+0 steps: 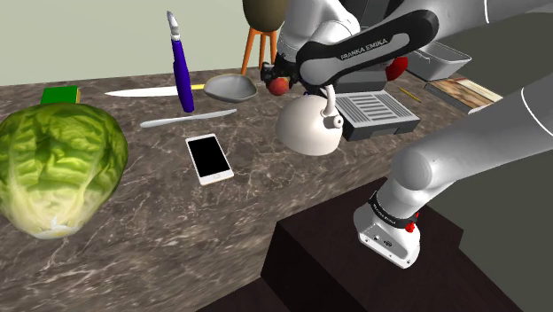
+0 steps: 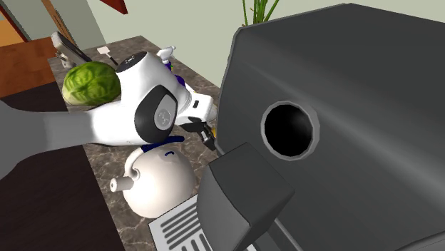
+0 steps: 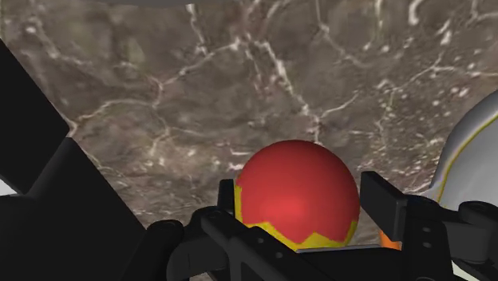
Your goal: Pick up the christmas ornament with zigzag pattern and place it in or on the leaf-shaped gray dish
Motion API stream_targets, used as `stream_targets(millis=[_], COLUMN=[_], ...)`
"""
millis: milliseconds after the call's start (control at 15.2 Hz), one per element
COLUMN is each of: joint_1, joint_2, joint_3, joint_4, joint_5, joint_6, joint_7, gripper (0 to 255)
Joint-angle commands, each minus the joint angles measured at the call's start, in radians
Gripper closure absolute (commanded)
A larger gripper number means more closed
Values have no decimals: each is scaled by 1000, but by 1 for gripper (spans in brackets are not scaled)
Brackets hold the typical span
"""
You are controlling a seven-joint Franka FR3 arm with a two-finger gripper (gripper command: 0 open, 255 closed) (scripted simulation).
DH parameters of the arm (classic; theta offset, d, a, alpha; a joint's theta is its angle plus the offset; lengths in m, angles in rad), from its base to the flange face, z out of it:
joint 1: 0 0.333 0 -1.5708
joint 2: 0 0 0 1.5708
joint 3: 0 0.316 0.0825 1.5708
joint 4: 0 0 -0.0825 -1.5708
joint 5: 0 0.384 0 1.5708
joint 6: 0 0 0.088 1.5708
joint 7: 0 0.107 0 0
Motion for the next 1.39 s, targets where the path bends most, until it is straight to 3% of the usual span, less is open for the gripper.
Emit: stream_targets(millis=[0, 1122, 1320], joint_1=[9, 49, 43], joint_2=[-15, -90, -20], joint_3=[-10, -64, 12], joint_4=[12, 171, 238], joint_5=[16, 91, 64], joint_6=[-25, -250, -265], joint_7=[-18, -126, -39], gripper=[255, 255, 255])
